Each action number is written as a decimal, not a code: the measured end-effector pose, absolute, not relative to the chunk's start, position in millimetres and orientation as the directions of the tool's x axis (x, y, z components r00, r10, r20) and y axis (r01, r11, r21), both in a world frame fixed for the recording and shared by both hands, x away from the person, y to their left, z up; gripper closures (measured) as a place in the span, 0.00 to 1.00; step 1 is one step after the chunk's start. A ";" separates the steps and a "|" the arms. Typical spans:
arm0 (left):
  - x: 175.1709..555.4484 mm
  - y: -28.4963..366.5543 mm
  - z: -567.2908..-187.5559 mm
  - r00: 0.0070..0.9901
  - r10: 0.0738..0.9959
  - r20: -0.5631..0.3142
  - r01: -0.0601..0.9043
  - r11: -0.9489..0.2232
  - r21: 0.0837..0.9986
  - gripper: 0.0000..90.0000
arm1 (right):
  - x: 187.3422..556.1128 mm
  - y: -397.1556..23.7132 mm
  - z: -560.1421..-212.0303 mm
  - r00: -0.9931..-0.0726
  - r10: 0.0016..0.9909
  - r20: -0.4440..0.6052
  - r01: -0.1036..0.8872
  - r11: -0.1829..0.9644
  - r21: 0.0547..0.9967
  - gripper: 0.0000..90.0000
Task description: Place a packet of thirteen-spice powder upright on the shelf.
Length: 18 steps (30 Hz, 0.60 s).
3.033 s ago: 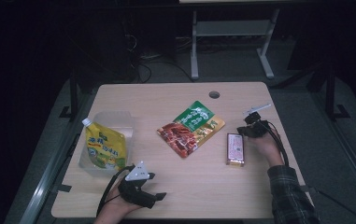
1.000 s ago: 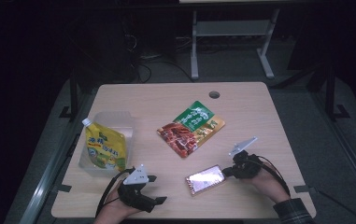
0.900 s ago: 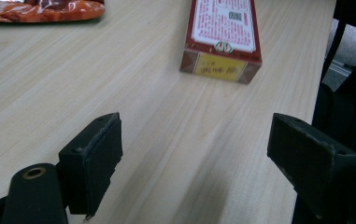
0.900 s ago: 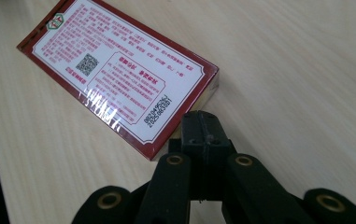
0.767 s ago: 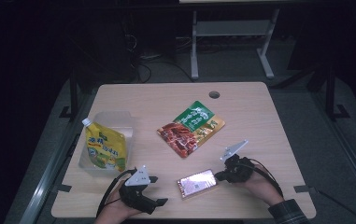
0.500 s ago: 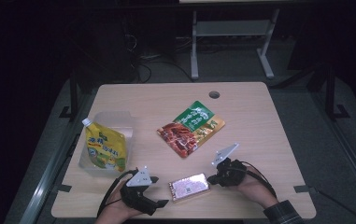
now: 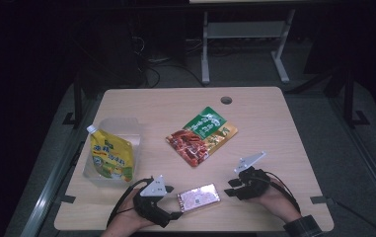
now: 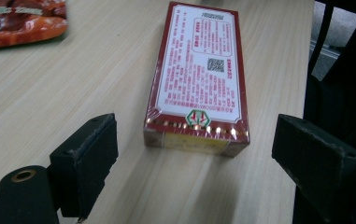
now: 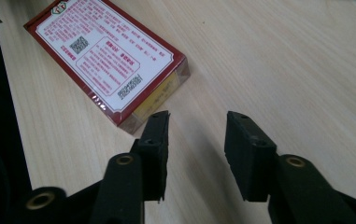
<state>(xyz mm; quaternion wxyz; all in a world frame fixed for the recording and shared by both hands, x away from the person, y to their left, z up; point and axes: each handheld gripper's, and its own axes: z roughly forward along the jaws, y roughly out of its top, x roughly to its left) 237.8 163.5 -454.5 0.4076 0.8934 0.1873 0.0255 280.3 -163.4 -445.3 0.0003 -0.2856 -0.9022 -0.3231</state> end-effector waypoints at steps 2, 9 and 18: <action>239.0 160.2 -455.9 0.934 0.342 -0.105 0.305 -0.607 0.734 0.15 | 276.9 -165.8 -444.9 -0.829 0.524 0.193 0.525 0.614 0.589 0.61; 242.2 148.1 -463.0 0.945 0.312 -0.103 0.289 -0.643 0.710 0.17 | 268.4 -170.8 -444.7 -0.826 0.530 0.191 0.526 0.605 0.597 0.58; 244.4 148.4 -462.8 0.945 0.316 -0.086 0.282 -0.652 0.704 0.33 | 268.6 -171.1 -443.2 -0.830 0.529 0.176 0.514 0.604 0.609 0.57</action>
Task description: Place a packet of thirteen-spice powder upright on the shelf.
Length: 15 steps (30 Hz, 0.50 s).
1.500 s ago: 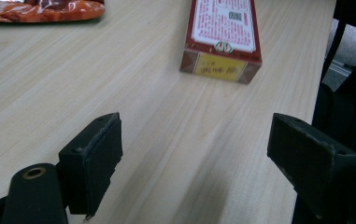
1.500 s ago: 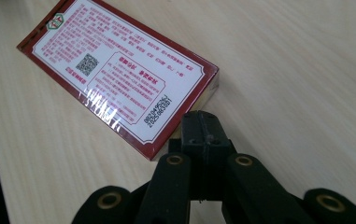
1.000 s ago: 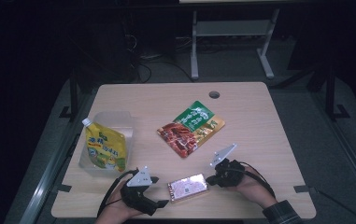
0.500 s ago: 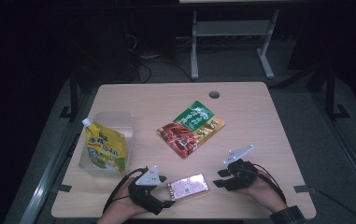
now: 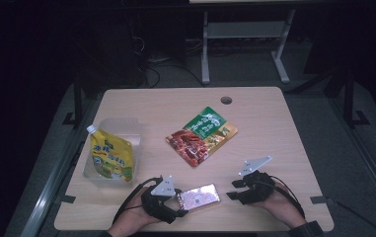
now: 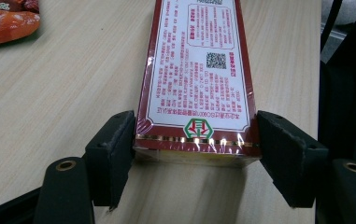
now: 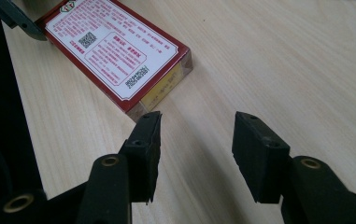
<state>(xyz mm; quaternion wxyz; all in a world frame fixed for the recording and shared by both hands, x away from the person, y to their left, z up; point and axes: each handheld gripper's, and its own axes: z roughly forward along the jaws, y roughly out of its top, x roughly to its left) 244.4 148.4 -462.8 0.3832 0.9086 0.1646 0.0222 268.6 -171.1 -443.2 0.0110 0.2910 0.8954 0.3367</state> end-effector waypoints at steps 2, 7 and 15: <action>243.0 147.5 -461.5 0.947 0.312 -0.070 0.269 -0.661 0.700 0.34 | 268.0 -170.1 -442.5 -0.829 0.529 0.182 0.516 0.599 0.613 0.58; 242.1 147.6 -455.7 0.952 0.302 -0.051 0.250 -0.671 0.698 0.35 | 267.8 -163.7 -440.0 -0.850 0.494 0.182 0.485 0.601 0.636 0.83; 240.5 149.1 -445.8 0.957 0.284 -0.053 0.237 -0.667 0.706 0.35 | 271.3 -146.3 -433.3 -0.891 0.420 0.170 0.420 0.624 0.659 1.00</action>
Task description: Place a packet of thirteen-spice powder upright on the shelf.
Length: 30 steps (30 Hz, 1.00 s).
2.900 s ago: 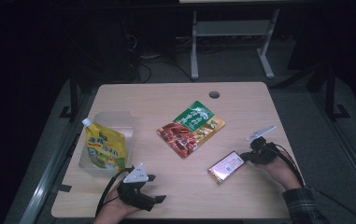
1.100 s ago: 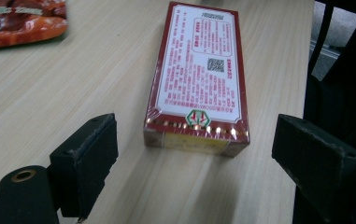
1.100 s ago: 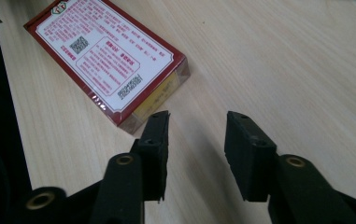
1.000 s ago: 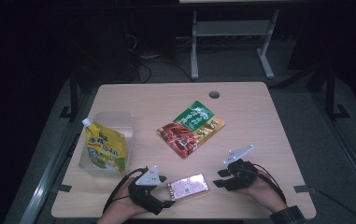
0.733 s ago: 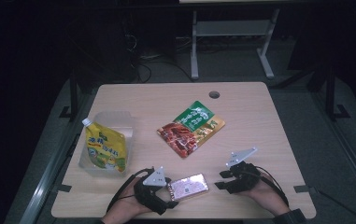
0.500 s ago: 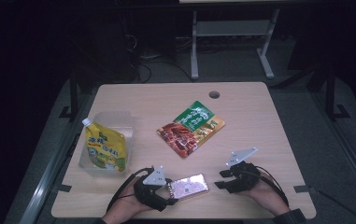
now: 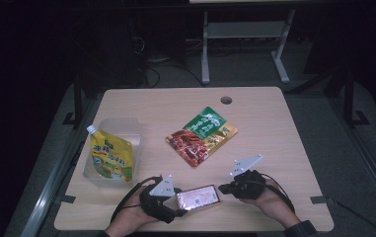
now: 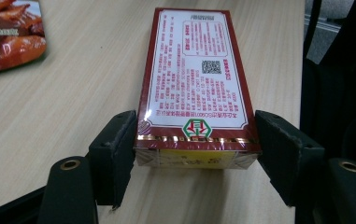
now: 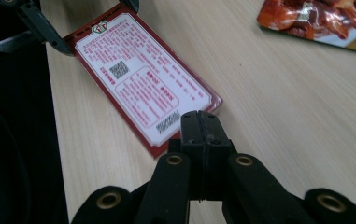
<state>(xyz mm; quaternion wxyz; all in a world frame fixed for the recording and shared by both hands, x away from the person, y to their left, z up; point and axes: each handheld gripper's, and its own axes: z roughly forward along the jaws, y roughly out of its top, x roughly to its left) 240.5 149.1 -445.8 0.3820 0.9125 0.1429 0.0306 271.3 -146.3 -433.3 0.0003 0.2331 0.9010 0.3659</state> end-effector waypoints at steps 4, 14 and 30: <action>239.5 150.1 -441.0 0.957 0.283 -0.057 0.237 -0.656 0.717 0.36 | 276.1 -136.1 -436.4 -0.903 0.394 0.170 0.405 0.649 0.644 1.00; 243.9 156.3 -427.6 0.954 0.294 -0.055 0.235 -0.622 0.747 0.36 | 281.5 -129.8 -443.9 -0.916 0.370 0.157 0.382 0.679 0.627 1.00; 257.7 153.3 -406.8 0.953 0.294 -0.067 0.227 -0.553 0.801 0.36 | 285.7 -122.8 -448.0 -0.926 0.353 0.135 0.356 0.696 0.624 1.00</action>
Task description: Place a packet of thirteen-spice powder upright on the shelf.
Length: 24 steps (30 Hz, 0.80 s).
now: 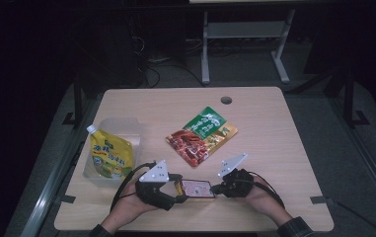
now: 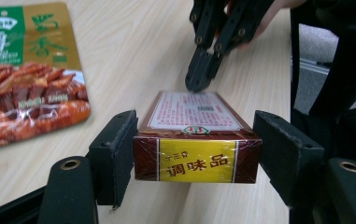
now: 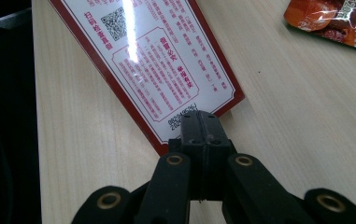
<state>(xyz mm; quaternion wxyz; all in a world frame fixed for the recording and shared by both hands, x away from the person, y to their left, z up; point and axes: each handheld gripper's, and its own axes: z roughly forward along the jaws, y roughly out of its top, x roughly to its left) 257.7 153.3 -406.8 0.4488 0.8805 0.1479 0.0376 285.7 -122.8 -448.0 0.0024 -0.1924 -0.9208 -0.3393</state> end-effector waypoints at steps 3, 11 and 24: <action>260.1 149.8 -403.2 0.953 0.294 -0.072 0.227 -0.536 0.813 0.36 | 287.1 -122.3 -449.4 -0.927 0.350 0.133 0.352 0.695 0.627 1.00; 271.1 139.3 -393.2 0.957 0.279 -0.076 0.215 -0.511 0.833 0.36 | 290.2 -118.5 -451.4 -0.925 0.356 0.133 0.357 0.695 0.625 1.00; 285.9 116.5 -384.8 0.965 0.252 -0.070 0.193 -0.503 0.842 0.35 | 299.0 -110.4 -453.3 -0.918 0.374 0.133 0.372 0.691 0.619 1.00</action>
